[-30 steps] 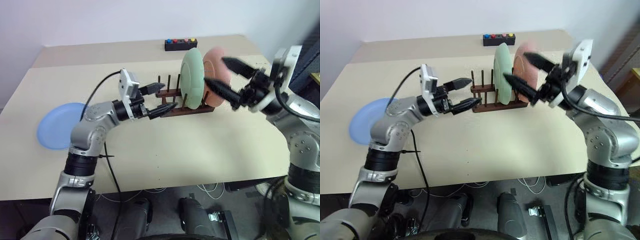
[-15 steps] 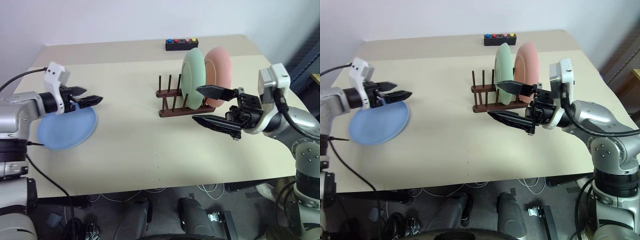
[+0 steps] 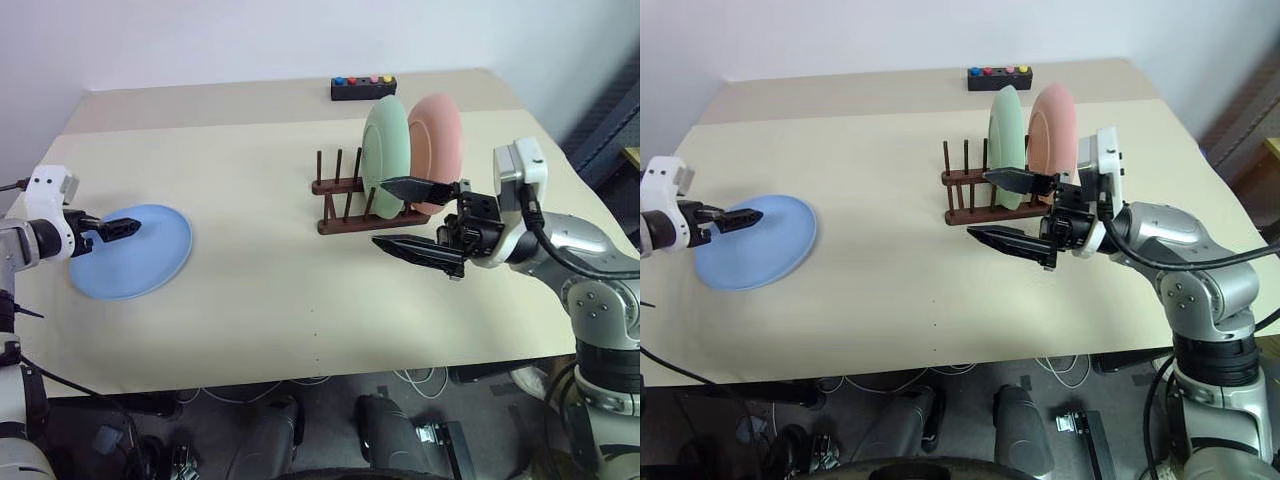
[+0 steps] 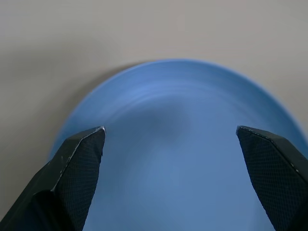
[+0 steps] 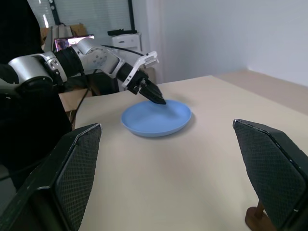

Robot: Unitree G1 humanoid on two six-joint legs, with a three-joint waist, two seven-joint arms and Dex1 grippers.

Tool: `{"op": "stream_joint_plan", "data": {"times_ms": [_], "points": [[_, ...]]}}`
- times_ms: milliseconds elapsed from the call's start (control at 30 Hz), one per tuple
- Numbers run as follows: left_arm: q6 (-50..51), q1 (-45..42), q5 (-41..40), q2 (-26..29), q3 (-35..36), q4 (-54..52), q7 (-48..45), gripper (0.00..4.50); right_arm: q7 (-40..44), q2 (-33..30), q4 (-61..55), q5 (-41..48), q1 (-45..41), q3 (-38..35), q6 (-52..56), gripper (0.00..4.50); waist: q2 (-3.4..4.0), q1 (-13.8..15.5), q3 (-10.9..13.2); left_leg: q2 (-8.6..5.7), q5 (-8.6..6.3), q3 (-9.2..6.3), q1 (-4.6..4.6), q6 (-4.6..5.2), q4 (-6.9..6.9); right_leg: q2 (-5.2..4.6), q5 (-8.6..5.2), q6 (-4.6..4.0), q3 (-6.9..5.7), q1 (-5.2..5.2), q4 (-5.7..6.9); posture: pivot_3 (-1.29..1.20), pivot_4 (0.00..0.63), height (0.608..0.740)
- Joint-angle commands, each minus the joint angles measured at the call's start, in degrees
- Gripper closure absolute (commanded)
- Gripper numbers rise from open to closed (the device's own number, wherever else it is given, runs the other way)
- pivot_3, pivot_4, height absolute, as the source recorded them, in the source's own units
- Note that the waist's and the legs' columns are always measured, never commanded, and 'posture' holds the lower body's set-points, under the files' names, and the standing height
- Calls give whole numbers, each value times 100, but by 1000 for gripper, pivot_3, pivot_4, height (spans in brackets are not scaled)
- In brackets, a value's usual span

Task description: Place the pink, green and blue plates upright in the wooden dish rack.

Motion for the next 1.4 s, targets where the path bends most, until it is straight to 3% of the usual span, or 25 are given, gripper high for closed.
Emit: {"op": "stream_joint_plan", "data": {"times_ms": [33,300,633,867,1333,1400], "points": [[-201,-211,206,184,308,522,397,0,18,20,14,-41,-116,-60,-140,23,-6,-9,-3,0,0,0,0,0,0,1,0,0,0,0,0,0,150,740],[449,-824,282,640,309,1689,129,0,31,63,56,-196,-100,36,-220,23,-13,-34,-5,1,0,0,0,0,-3,6,0,0,-3,-3,3,0,150,740],[502,-1973,1277,885,-739,3186,-740,0,-50,85,-59,-223,28,-2,-205,23,-25,-23,-9,-2,1,2,1,-1,0,10,0,1,-7,-1,6,0,150,740],[346,-2163,1799,606,-1105,3787,-951,0,-226,72,-190,-173,154,-68,-173,23,-26,-40,-9,-1,1,2,2,-1,-3,12,0,1,-6,-4,10,0,150,740],[117,-2319,1893,131,-875,3998,-672,0,-331,-23,-238,-96,183,-138,-103,23,-32,-32,-12,-1,1,2,1,-1,0,10,0,1,-7,-3,11,0,150,740],[141,-2318,1887,69,-853,4006,-663,557,-340,-25,-231,-102,188,-134,-107,0,-32,-31,-12,-1,2,2,1,-1,0,10,0,1,-6,-3,12,0,150,740]]}}
